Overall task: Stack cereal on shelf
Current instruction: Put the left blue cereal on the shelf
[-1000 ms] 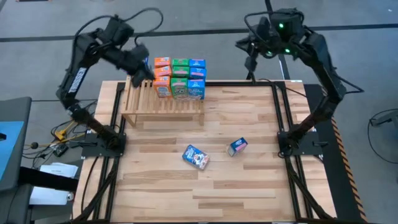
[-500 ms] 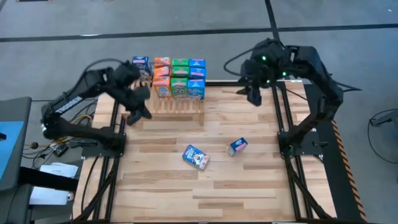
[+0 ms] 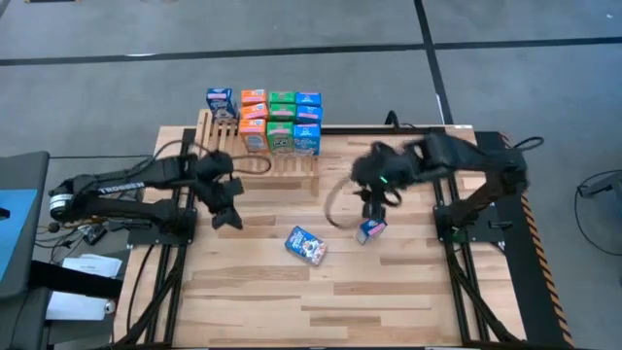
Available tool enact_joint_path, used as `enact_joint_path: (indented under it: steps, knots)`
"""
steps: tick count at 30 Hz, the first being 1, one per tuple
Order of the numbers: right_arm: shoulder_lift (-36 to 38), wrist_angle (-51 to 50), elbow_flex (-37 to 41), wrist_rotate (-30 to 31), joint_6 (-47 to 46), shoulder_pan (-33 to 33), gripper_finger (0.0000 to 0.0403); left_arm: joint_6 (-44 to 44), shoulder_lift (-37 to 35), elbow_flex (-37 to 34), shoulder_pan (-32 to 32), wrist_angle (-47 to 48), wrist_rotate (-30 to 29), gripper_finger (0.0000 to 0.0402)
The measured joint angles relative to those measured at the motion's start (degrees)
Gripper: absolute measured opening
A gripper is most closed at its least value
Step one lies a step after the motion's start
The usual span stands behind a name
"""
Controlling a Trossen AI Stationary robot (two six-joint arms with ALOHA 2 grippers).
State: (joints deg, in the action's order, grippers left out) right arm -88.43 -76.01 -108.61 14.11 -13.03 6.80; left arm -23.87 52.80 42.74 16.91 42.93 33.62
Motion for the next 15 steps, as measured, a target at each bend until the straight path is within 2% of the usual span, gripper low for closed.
enact_joint_path:
  steps: [4,8,11,15]
  knots:
    - [11.27,21.04,20.07,7.27,-5.49,6.00,0.0140,-10.85,-4.94,-7.66,-6.41,-13.72,-8.10,0.0143]
    - [17.62,42.21,37.57,7.17,-12.21,9.97,0.0129,-20.21,-9.99,-13.18,-14.04,-27.84,-20.10,0.0126]
    - [17.13,51.68,45.51,9.12,-19.21,13.08,0.0122,-23.31,-11.67,-15.04,-19.42,-33.38,-29.07,0.0121]
    - [9.24,57.85,48.52,17.00,-22.58,17.85,0.0082,-25.01,-11.18,-15.10,-25.08,-33.91,-37.95,0.0109]
